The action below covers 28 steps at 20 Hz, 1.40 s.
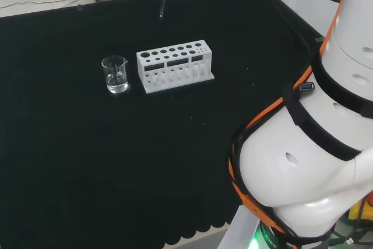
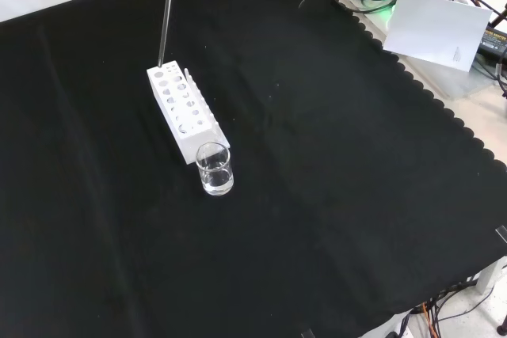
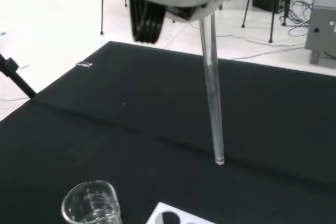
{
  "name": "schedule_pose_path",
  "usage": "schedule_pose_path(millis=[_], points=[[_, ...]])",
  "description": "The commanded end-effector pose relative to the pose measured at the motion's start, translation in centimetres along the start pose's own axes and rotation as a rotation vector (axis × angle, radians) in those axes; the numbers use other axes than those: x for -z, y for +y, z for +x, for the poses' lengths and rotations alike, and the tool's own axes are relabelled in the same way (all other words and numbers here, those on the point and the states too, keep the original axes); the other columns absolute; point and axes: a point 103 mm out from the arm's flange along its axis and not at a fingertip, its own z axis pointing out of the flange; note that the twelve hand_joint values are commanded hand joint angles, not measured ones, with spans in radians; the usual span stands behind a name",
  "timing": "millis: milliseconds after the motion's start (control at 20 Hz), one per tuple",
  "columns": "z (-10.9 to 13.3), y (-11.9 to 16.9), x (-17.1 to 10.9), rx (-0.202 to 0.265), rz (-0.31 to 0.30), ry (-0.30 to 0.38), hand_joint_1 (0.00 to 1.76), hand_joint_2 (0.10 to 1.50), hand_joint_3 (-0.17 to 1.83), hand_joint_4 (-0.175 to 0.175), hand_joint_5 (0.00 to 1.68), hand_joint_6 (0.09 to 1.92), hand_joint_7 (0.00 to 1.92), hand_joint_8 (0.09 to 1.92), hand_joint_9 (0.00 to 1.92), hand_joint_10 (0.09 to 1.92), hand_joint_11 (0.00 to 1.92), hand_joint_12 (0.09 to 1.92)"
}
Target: Put the glass rod back on the white test tube rack.
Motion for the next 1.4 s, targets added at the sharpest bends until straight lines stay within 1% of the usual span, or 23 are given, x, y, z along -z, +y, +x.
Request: schedule_pose_path(millis=[50, 400, 600, 1000, 1400], points=[[-1.1, -1.0, 0.4, -0.019, -0.002, -0.014, 1.18, 0.63, 0.91, -0.175, 1.08, 1.12, 1.41, 1.4, 1.88, 1.18, 1.9, 1.11], [-3.4, -3.1, 0.4, -0.057, 0.001, -0.017, 1.18, 0.63, 0.91, -0.175, 1.08, 1.11, 1.42, 1.39, 1.88, 1.18, 1.9, 1.11], [-4.1, -4.1, -0.1, -0.073, 0.01, -0.016, 1.18, 0.63, 0.91, -0.175, 1.08, 1.11, 1.42, 1.39, 1.88, 1.18, 1.9, 1.11], [-3.5, -5.0, -1.8, -0.068, 0.032, -0.01, 1.18, 0.63, 0.91, -0.175, 1.09, 1.11, 1.42, 1.39, 1.88, 1.18, 1.9, 1.11], [-2.9, -4.6, -3.1, -0.053, 0.054, -0.008, 1.18, 0.63, 0.91, -0.175, 1.09, 1.11, 1.42, 1.39, 1.88, 1.18, 1.9, 1.11]])
